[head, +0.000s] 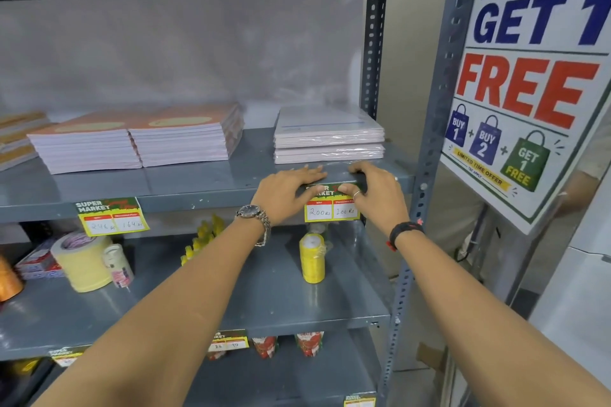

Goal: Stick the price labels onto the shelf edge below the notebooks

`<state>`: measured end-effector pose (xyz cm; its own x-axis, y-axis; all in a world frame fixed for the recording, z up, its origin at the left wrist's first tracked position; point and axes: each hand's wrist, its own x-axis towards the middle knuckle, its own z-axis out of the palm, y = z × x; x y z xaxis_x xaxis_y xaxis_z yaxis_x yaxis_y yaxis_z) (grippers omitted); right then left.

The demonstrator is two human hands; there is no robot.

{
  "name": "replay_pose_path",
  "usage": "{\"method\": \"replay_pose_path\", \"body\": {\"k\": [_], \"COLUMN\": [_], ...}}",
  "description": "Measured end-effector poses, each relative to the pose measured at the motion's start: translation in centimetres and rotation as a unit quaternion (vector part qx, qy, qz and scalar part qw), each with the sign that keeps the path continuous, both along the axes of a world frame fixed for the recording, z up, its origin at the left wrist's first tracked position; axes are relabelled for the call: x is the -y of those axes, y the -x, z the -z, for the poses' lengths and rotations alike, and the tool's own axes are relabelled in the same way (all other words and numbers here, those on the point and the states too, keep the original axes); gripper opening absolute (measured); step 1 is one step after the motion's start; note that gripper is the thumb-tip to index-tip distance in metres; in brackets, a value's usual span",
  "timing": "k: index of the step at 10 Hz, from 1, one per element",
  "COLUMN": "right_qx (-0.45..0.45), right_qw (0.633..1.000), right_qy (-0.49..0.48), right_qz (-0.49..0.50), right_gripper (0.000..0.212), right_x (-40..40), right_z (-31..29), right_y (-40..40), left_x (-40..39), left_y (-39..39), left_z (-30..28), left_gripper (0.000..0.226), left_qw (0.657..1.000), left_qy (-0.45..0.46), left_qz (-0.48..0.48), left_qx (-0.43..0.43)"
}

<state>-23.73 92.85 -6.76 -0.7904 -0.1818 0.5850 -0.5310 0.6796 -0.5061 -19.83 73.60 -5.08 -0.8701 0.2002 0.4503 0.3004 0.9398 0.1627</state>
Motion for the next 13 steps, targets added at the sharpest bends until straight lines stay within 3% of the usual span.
{"method": "replay_pose_path", "body": {"k": [3,4,5,7,10,11,12,13], "right_qx": [0.075,0.114,0.088,0.045,0.053,0.066,0.078,0.094], "right_qw": [0.994,0.989,0.995,0.997,0.995,0.996,0.997,0.995], "right_qy": [-0.018,-0.019,0.033,0.055,0.054,0.043,0.003,-0.033], "right_qz": [-0.081,-0.094,-0.041,0.032,0.061,0.038,0.019,0.013], "right_gripper": [0.033,0.052,0.058,0.050,0.048,0.050,0.053,0.067], "right_x": [-1.8,-2.0,-0.8,0.5,1.0,0.5,0.3,0.8], "right_z": [-0.9,-1.6,-1.5,-0.9,-1.4,-1.8,-2.0,-3.5], "right_y": [0.3,-0.1,-0.8,-0.7,-0.8,-1.1,-1.6,-2.4], "left_x": [1.4,0.6,-0.9,-1.8,-2.2,-2.0,-1.9,-1.7], "left_y": [-0.8,-1.4,-1.3,-0.5,-0.8,-0.9,-1.4,-2.2], "left_z": [-0.3,-0.2,0.4,1.6,1.1,0.9,0.5,-0.8], "left_gripper": [0.037,0.042,0.051,0.042,0.035,0.031,0.040,0.057], "left_qw": [0.992,0.990,0.982,0.966,0.963,0.973,0.992,0.997], "left_qy": [-0.117,-0.144,-0.178,-0.221,-0.235,-0.211,-0.114,-0.004], "left_qz": [0.036,-0.005,-0.058,-0.081,-0.084,-0.065,-0.039,-0.066], "left_qx": [0.026,0.016,-0.037,-0.103,-0.100,-0.071,-0.026,-0.042]}}
